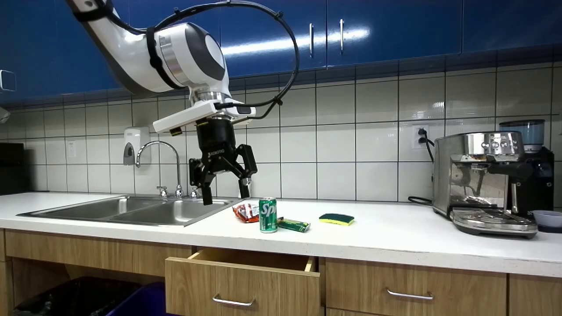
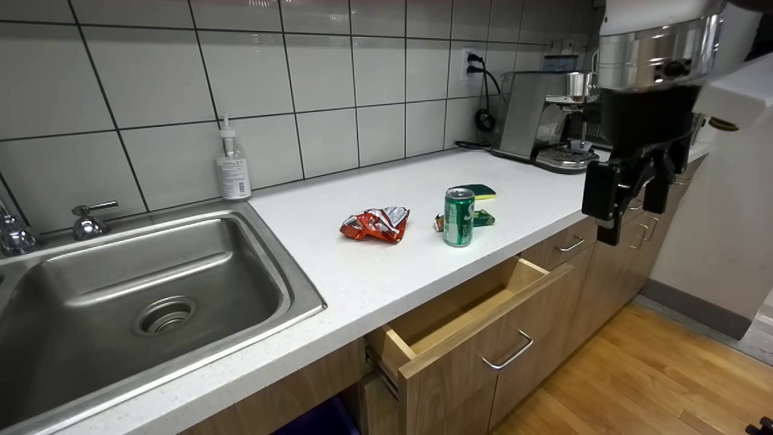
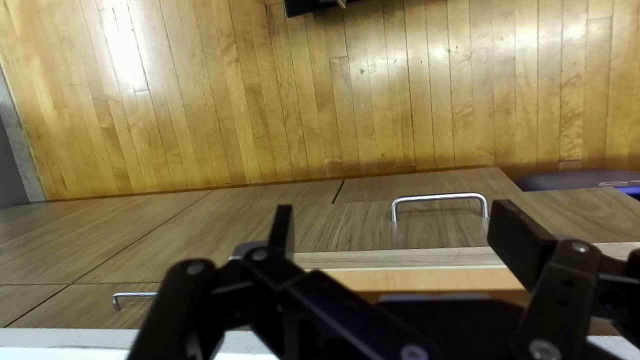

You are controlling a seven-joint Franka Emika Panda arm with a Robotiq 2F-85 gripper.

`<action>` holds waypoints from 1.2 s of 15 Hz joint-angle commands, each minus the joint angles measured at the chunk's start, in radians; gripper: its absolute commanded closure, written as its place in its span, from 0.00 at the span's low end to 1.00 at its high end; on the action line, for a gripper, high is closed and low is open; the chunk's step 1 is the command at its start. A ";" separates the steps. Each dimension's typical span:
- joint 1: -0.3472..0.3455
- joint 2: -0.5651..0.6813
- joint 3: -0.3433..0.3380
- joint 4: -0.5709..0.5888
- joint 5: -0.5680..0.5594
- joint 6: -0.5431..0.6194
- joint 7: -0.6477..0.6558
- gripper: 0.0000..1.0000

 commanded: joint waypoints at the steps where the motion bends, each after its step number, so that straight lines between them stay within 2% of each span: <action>1: 0.013 0.000 -0.012 0.001 -0.004 -0.002 0.003 0.00; 8: 0.016 0.020 -0.017 0.013 -0.009 0.022 -0.009 0.00; 18: 0.015 0.103 -0.036 0.039 -0.005 0.132 -0.024 0.00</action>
